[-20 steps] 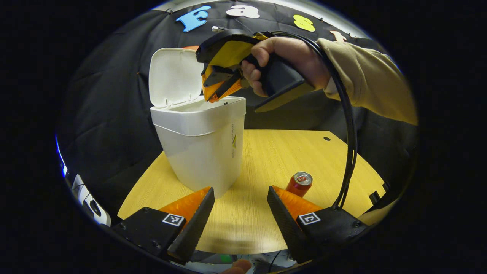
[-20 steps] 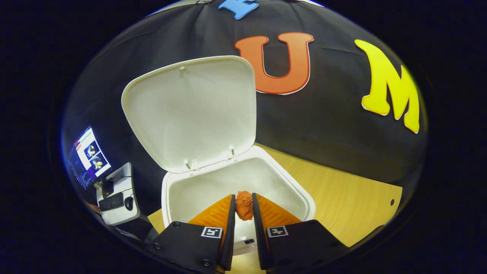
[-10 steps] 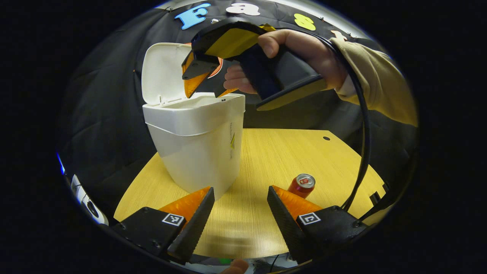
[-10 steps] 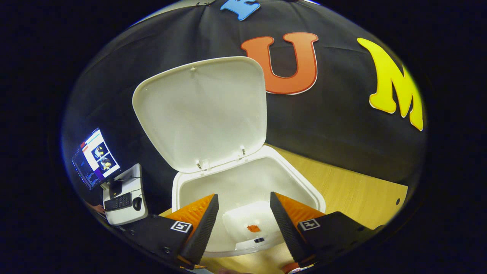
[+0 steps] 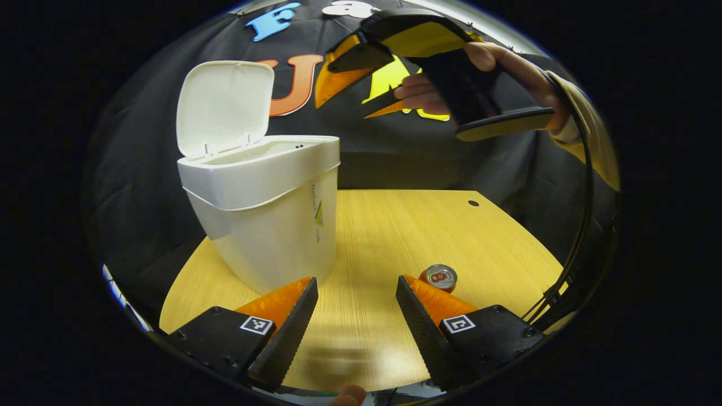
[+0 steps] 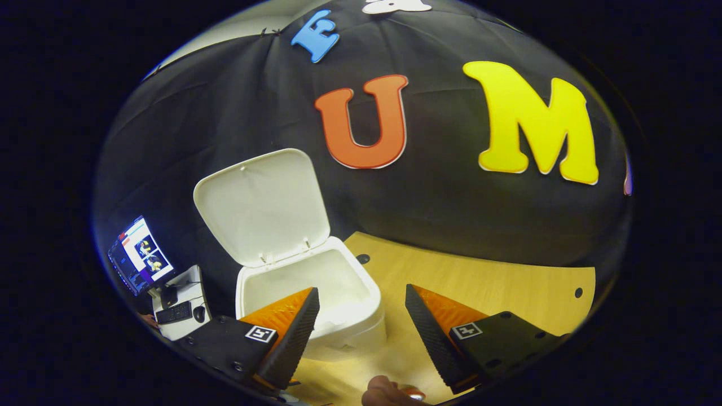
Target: Press the lid of the desktop garbage bin to open it, pick up the crumpled paper on the desktop and throw it into the bin, then pick up the pop can on the desktop and drop it into the bin, and finally close the garbage bin lid.
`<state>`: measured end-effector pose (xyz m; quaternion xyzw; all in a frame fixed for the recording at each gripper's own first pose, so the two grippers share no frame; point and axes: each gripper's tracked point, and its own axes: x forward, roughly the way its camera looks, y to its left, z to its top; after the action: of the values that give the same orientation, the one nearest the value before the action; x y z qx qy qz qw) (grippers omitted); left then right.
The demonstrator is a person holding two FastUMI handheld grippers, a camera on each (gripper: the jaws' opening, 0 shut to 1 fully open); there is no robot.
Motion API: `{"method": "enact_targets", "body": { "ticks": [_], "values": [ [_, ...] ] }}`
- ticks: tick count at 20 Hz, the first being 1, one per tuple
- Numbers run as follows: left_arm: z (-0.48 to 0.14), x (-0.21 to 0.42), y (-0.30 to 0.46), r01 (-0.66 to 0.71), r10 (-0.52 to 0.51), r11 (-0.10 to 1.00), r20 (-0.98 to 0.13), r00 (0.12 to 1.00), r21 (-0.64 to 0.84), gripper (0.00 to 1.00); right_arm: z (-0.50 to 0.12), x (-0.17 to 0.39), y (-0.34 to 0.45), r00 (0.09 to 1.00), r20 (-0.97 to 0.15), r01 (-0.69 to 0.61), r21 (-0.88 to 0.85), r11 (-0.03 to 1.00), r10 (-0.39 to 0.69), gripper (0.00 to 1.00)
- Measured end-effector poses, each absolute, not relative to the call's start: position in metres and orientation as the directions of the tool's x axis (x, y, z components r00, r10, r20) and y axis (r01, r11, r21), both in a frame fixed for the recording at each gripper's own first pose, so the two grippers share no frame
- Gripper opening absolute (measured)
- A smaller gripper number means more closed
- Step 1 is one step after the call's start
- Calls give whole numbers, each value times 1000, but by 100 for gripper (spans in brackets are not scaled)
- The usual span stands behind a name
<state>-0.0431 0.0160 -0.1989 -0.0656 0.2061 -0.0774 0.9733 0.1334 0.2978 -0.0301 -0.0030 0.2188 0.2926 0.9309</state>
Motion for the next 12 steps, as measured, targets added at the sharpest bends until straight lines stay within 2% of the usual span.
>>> {"method": "enact_targets", "body": {
  "ticks": [7,9,10,12],
  "values": [
    [-217,-42,-49,258,-301,953,-432,850,-157,93,-62,128,157,806,-454,-361,130,924,379,96],
    [-229,-44,-68,288,-324,946,-455,829,-149,93,-83,118,121,807,-489,-310,125,943,330,93],
    [-236,-45,-76,298,-333,943,-466,820,-149,93,-95,112,105,805,-508,-285,122,951,307,96],
    [-249,-42,-91,313,-352,936,-484,801,-163,93,-109,103,74,799,-539,-236,125,964,266,96]
  ]
}}
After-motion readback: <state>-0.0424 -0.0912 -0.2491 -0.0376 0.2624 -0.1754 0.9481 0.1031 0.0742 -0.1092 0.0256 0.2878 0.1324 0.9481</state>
